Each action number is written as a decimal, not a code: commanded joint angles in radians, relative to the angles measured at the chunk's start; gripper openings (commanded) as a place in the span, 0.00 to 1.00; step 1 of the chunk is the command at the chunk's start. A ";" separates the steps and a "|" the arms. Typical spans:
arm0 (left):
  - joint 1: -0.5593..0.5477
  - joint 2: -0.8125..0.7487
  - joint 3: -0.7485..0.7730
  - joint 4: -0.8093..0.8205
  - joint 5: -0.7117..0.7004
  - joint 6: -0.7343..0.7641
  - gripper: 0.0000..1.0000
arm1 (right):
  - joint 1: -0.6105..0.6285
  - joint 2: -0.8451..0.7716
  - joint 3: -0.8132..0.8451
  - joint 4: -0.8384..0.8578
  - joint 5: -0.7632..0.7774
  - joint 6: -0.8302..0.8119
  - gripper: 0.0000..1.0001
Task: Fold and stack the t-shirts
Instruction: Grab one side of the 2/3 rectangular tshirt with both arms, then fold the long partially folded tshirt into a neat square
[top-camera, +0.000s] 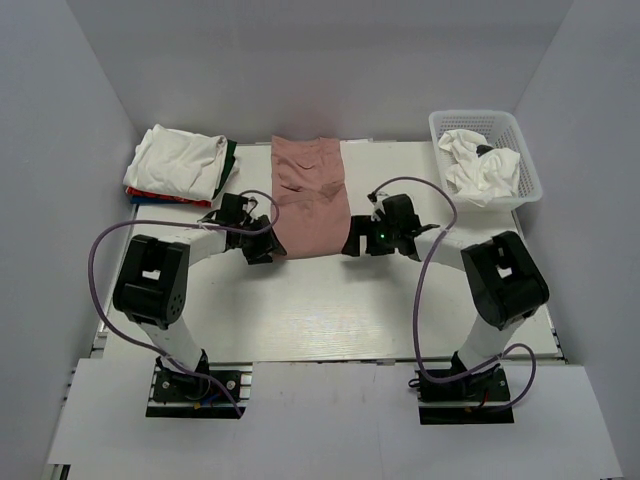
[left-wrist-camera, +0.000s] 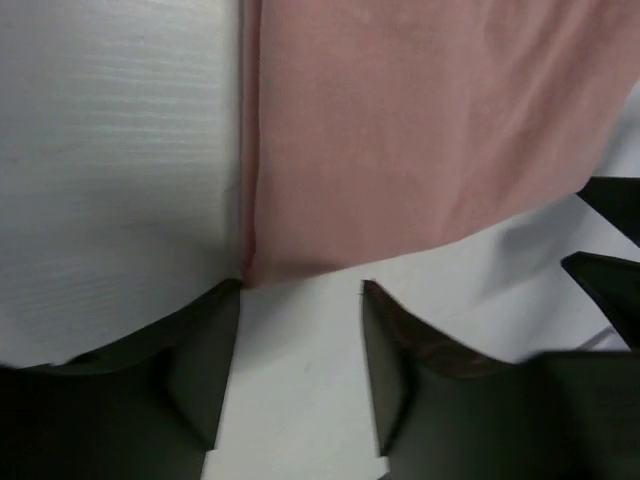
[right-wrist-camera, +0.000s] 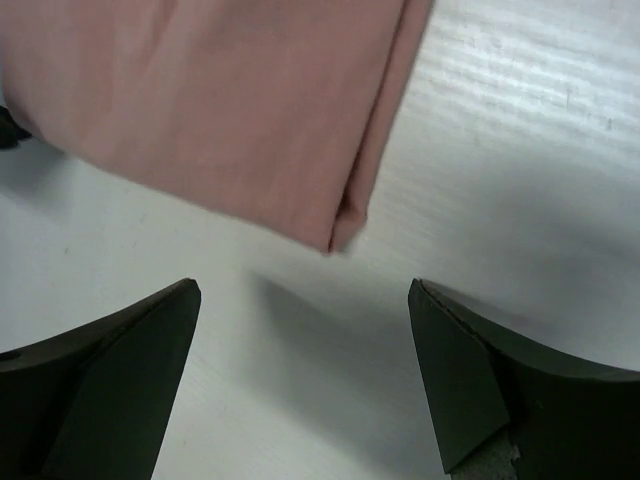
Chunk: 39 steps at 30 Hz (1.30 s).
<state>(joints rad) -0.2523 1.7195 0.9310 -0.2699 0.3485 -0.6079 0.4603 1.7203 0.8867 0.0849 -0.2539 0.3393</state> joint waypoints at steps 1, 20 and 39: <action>-0.007 0.040 -0.001 0.018 0.015 0.019 0.56 | 0.000 0.071 0.043 0.084 -0.082 0.009 0.90; -0.018 -0.162 -0.124 -0.049 0.018 0.010 0.00 | 0.009 -0.077 -0.047 -0.056 -0.169 0.017 0.00; -0.070 -0.719 -0.133 -0.080 -0.041 -0.010 0.00 | 0.018 -0.482 0.040 -0.471 -0.245 -0.022 0.00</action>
<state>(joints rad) -0.3267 0.9707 0.7464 -0.4412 0.3840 -0.6277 0.4870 1.2095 0.8543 -0.3641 -0.5251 0.3035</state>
